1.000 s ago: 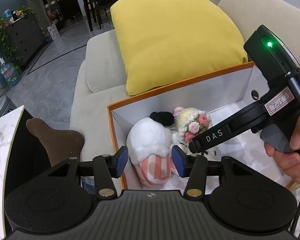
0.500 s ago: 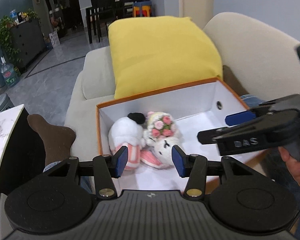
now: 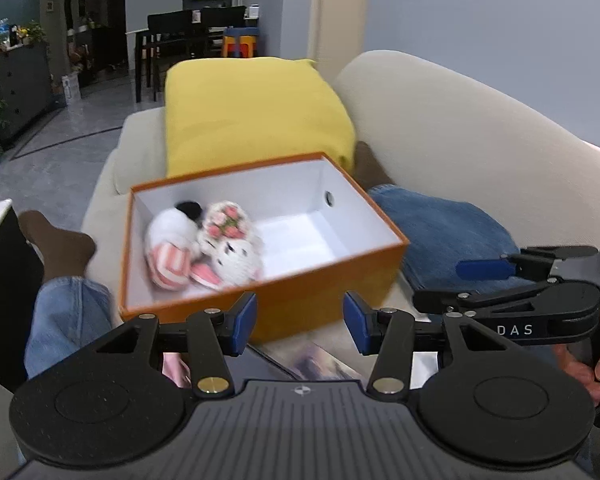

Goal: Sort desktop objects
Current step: 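Withdraw both tools from the orange box back toward the pile, then move left tool to the pink bag while right tool approaches the sailor bear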

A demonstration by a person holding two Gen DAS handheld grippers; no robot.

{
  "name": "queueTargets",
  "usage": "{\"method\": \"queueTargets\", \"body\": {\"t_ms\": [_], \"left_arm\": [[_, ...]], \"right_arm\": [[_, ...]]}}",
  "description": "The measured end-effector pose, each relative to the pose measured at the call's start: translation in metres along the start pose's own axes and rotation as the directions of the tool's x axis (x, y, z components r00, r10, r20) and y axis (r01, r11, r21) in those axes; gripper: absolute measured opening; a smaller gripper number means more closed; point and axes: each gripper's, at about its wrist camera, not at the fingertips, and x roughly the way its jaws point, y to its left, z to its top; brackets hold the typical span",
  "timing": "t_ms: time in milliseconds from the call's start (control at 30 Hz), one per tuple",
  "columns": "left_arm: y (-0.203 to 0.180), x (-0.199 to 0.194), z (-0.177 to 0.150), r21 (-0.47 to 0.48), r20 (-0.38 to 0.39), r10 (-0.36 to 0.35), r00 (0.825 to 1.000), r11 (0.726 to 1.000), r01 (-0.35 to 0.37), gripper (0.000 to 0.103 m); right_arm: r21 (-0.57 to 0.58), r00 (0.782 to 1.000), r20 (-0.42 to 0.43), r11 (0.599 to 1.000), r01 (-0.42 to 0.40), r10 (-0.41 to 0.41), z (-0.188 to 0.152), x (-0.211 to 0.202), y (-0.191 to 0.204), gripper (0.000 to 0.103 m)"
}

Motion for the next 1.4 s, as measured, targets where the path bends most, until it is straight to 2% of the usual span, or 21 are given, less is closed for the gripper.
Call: {"method": "queueTargets", "body": {"t_ms": [167,333,433,567,733,833,1133,1400], "left_arm": [[-0.01,0.004,-0.025,-0.016,-0.034,-0.034,0.999,0.999,0.034,0.056],[-0.009,0.01,-0.046,-0.052,-0.105,-0.039,0.994,0.998,0.034,0.056],[-0.001,0.005,-0.057,-0.051,-0.127,-0.002,0.992,0.999,-0.005,0.056],[0.022,-0.005,-0.065,-0.098,-0.144,0.083,0.986,0.99,-0.098,0.056],[0.05,-0.011,-0.067,-0.138,-0.159,0.147,0.976,0.976,-0.169,0.056],[0.061,-0.011,-0.071,-0.144,-0.177,0.163,0.971,0.971,-0.189,0.056],[0.088,0.005,-0.068,-0.156,-0.233,0.162,0.959,0.967,-0.202,0.056],[0.103,0.023,-0.065,-0.167,-0.269,0.119,0.956,0.972,-0.168,0.056]], "right_arm": [[0.052,0.998,-0.048,0.998,0.045,-0.043,-0.031,-0.018,-0.016,0.06],[0.071,0.994,-0.103,0.997,0.03,-0.023,-0.051,-0.021,-0.013,0.054],[0.056,0.994,-0.11,0.998,-0.002,0.008,-0.056,-0.019,-0.003,0.054],[0.025,0.992,-0.114,0.998,-0.049,0.051,-0.051,-0.007,0.015,0.053],[0.018,0.977,-0.161,0.99,-0.138,0.139,-0.048,0.016,0.041,0.051],[0.034,0.957,-0.211,0.98,-0.198,0.201,-0.051,0.032,0.057,0.051],[0.116,0.864,-0.345,0.93,-0.349,0.367,-0.053,0.074,0.105,0.051],[0.155,0.818,-0.439,0.928,-0.339,0.372,-0.058,0.111,0.128,0.052]]}}
